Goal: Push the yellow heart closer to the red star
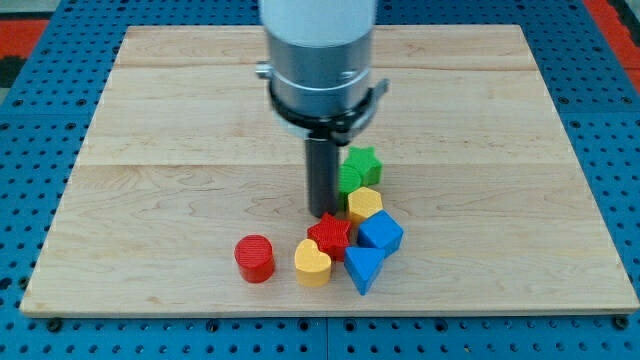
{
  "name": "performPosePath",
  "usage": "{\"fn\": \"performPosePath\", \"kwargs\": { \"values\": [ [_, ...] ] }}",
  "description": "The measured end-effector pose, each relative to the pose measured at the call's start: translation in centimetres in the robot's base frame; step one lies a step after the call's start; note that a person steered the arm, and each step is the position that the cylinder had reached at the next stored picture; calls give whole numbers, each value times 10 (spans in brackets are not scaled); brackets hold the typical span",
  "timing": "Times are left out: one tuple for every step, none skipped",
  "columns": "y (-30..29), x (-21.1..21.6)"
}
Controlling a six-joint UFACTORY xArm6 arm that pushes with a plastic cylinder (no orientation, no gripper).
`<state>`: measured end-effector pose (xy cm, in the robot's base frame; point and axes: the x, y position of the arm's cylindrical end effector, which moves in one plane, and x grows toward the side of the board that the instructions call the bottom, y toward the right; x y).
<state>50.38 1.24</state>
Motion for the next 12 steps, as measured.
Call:
{"fn": "performPosePath", "kwargs": {
  "values": [
    [17,-29],
    [28,-49],
    [46,-42],
    [126,-11],
    [166,63],
    [177,115],
    [140,114],
    [81,114],
    [27,114],
    [-4,113],
    [-32,102],
    [-25,65]
  ]
}}
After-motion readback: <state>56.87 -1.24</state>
